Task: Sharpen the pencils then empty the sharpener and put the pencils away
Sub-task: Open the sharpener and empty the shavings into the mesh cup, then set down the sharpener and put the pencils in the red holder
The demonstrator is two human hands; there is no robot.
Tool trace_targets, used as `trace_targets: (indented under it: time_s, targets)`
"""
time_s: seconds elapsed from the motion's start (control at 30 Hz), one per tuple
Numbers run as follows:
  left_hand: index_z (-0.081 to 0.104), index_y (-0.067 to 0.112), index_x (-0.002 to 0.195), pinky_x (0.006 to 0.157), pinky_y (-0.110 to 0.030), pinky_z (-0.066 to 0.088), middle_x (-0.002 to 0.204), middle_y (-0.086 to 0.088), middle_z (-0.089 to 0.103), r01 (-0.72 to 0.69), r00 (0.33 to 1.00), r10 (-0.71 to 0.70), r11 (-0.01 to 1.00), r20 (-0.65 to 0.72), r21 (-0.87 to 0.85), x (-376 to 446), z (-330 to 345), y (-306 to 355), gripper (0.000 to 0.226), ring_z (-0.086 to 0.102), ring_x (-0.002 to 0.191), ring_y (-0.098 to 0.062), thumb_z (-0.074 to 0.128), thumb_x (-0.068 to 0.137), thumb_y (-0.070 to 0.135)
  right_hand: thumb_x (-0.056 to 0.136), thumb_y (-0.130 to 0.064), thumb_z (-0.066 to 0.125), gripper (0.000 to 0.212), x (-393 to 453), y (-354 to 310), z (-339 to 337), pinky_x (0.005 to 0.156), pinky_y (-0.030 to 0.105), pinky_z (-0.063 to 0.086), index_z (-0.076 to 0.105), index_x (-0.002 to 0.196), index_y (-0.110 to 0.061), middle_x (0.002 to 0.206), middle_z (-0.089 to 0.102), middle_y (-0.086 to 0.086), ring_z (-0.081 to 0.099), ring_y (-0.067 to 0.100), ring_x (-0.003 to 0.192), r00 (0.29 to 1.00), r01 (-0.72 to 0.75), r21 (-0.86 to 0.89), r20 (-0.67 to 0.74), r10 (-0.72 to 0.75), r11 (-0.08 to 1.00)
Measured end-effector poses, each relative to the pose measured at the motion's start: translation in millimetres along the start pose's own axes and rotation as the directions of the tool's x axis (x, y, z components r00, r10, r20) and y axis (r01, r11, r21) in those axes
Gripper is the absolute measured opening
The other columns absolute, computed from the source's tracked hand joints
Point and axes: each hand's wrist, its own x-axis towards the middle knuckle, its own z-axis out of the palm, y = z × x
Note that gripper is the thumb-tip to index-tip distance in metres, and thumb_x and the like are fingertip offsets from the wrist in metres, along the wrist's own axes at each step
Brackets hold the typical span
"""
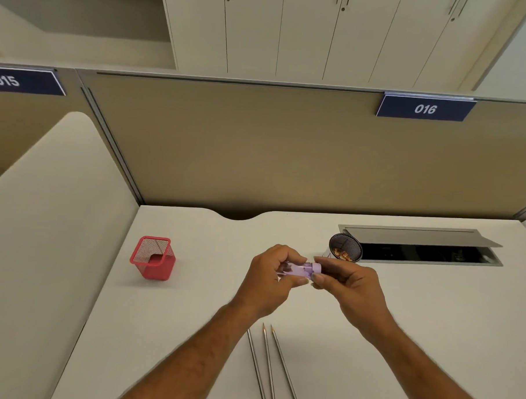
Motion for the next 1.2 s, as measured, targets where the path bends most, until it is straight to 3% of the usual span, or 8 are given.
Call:
trace_targets:
  time_s: [0.3,0.43,0.63,0.8,0.9,0.97,1.07,1.2]
  targets:
    - [0.068,0.018,0.103,0.075,-0.018,0.056,0.106,0.0,0.068,-0.082,0.996,0.083,0.996,-0.035,0.047,-4.0,-2.2,0.3,0.027,0.064,0.094,-0.015,0.08,0.079,0.015,0.081,-0.001,0.072,0.033,-4.4,-5.7,6.5,0.065,0.018,0.057,0.072,0.1,-0.028,0.089,0.079,-0.007,0.074,0.017,0.072,1.0,0.012,0.009,0.011,-0.012,1.0]
    - [0.069,0.019,0.102,0.073,-0.013,0.054,0.103,0.003,0.068,-0.088,0.995,0.089,0.995,-0.034,0.048,-4.0,-1.9,-1.1,0.027,0.063,0.092,-0.011,0.081,0.078,0.016,0.082,0.0,0.072,0.031,-2.9,-2.7,5.4,0.066,0.019,0.057,0.073,0.107,-0.019,0.09,0.08,-0.005,0.074,0.019,0.072,1.0,0.005,0.001,0.014,-0.005,1.0]
    - [0.071,0.017,0.104,0.072,-0.01,0.052,0.103,0.001,0.07,-0.076,0.996,0.079,0.993,-0.035,0.089,-3.7,-2.9,-5.5,0.026,0.063,0.089,-0.012,0.081,0.079,0.018,0.083,-0.003,0.07,0.032,-1.7,3.6,6.6,0.068,0.021,0.058,0.073,0.103,-0.028,0.092,0.079,-0.003,0.075,0.023,0.076,1.0,-0.01,-0.009,0.029,0.011,1.0]
    - [0.071,0.016,0.105,0.076,-0.016,0.054,0.105,0.0,0.07,-0.06,0.998,0.062,0.993,-0.014,0.104,-6.5,-4.6,-11.3,0.028,0.064,0.092,-0.014,0.081,0.079,0.018,0.083,-0.001,0.072,0.03,-0.5,11.6,5.6,0.068,0.023,0.059,0.073,0.109,-0.015,0.092,0.079,-0.001,0.075,0.023,0.076,0.997,-0.041,-0.043,0.07,0.044,0.998]
    - [0.071,0.016,0.106,0.082,-0.024,0.056,0.106,-0.001,0.07,-0.057,0.997,0.049,0.989,0.057,0.139,-10.6,-4.8,-18.9,0.027,0.063,0.096,-0.015,0.079,0.081,0.016,0.079,0.0,0.077,0.028,-2.0,18.7,2.6,0.068,0.023,0.059,0.075,0.105,-0.012,0.088,0.08,-0.001,0.074,0.02,0.074,0.991,-0.063,-0.115,0.114,0.076,0.991]
    - [0.071,0.018,0.106,0.085,-0.026,0.056,0.107,0.0,0.071,-0.059,0.992,0.039,0.983,0.12,0.172,-14.0,-4.5,-26.2,0.022,0.062,0.097,-0.013,0.076,0.084,0.018,0.075,-0.005,0.082,0.027,-6.0,25.2,1.8,0.067,0.021,0.058,0.077,0.098,-0.019,0.084,0.079,-0.007,0.074,0.013,0.072,0.986,-0.019,-0.253,0.153,0.059,0.967]
    - [0.072,0.018,0.106,0.085,-0.022,0.051,0.107,0.003,0.071,-0.111,0.97,0.055,0.968,0.237,0.227,-20.5,-0.8,-40.9,0.022,0.059,0.099,-0.01,0.075,0.084,0.017,0.073,-0.021,0.083,0.016,-15.6,39.8,5.1,0.057,0.025,0.057,0.078,0.088,-0.024,0.072,0.076,-0.012,0.069,0.006,0.059,0.977,0.077,-0.502,0.209,0.035,0.861]
    - [0.065,0.031,0.116,0.085,-0.01,0.045,0.115,0.012,0.065,-0.022,0.97,-0.028,0.979,0.243,0.2,-34.8,6.8,-63.1,0.043,0.057,0.1,-0.001,0.076,0.08,0.009,0.07,-0.036,0.073,0.016,-34.1,69.4,16.4,0.055,0.025,0.053,0.073,0.081,-0.025,0.061,0.069,-0.014,0.062,0.006,0.053,0.991,0.058,-0.621,0.132,0.032,0.781]
